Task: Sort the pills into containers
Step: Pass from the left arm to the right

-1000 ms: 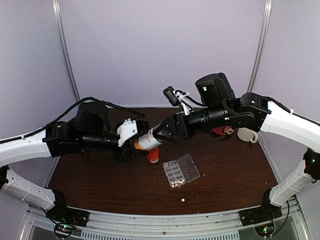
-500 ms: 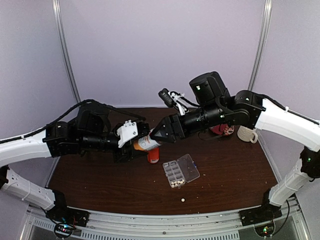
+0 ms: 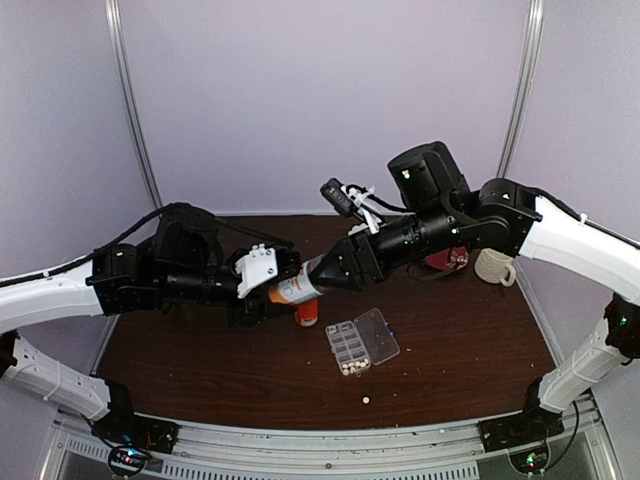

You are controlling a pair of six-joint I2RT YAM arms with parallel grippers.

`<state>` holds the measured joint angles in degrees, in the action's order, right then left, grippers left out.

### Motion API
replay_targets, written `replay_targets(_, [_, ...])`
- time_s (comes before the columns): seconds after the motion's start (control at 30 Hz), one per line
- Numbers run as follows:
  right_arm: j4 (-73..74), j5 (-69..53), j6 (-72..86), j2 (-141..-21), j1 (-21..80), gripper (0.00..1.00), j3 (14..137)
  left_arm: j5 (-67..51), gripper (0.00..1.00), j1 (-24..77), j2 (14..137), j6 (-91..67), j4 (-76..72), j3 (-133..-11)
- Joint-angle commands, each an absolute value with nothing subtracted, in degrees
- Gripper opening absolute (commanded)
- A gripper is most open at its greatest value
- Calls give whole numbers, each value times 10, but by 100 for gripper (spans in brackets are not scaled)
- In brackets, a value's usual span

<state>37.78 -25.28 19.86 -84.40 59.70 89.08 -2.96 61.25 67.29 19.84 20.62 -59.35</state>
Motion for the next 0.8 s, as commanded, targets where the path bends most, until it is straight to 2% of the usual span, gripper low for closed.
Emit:
replay_targets(0.0, [401, -248, 194, -850, 595, 57, 904, -35, 0, 614, 669, 202, 170, -598])
replay_targets(0.23, [405, -236, 214, -855, 593, 37, 905, -19, 0, 617, 665, 207, 170, -596])
replay_targets(0.5, [360, -258, 290, -868, 566, 23, 870, 106, 0, 648, 682, 261, 185, -629])
replay_targets(0.77, [287, -290, 350, -862, 547, 18, 822, 217, 0, 683, 707, 318, 187, -662])
